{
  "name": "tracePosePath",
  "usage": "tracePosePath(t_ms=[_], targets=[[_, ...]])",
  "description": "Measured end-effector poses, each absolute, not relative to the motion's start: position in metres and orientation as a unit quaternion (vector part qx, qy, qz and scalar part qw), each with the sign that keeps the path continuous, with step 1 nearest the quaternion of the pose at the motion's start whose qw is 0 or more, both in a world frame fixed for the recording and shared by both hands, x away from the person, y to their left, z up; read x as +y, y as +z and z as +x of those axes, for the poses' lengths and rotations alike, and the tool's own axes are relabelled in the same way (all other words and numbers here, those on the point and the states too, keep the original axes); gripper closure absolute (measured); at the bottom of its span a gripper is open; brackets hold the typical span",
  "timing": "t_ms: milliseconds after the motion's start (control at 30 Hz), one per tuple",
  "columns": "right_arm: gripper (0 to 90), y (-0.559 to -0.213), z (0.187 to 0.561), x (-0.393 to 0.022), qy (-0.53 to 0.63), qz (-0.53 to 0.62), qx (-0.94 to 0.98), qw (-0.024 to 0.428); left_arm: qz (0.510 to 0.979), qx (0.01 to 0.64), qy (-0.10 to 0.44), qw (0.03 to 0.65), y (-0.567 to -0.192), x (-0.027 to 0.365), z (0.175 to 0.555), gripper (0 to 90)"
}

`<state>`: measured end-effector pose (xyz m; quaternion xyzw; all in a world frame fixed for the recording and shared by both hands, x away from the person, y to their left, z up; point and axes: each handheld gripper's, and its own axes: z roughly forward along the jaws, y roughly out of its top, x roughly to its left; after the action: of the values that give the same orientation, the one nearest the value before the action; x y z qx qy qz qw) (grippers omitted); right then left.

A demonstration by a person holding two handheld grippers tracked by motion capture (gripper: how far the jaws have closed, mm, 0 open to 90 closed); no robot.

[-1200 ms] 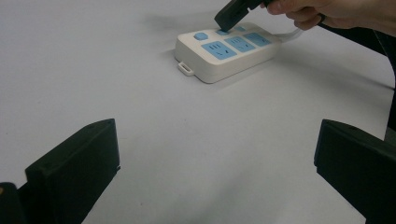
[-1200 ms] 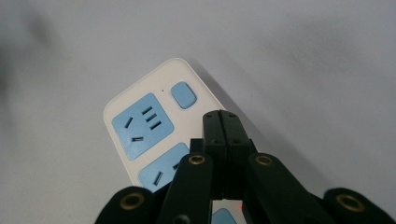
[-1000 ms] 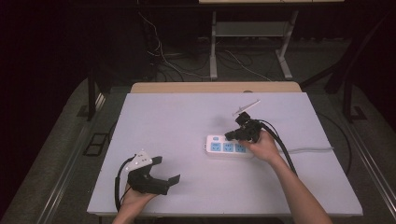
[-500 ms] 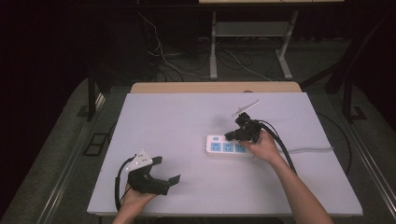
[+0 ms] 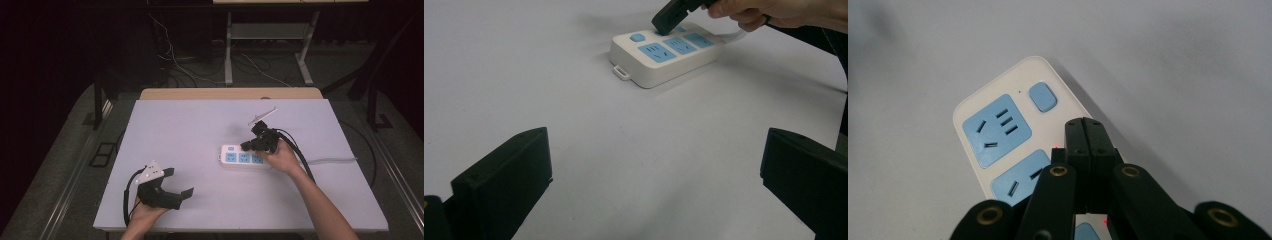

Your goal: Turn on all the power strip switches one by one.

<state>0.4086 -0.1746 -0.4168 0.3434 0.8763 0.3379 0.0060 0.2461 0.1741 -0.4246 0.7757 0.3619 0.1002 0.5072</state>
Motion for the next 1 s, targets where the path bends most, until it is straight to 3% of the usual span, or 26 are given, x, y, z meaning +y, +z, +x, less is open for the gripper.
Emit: tracePosePath(t_ms=[1000], targets=[[90.0,-0.405,0.412,-0.175,0.341,0.345,0.874,-0.005,0.774,0.363,0.097,0.509,-0.425,0.176,0.247,0.0]])
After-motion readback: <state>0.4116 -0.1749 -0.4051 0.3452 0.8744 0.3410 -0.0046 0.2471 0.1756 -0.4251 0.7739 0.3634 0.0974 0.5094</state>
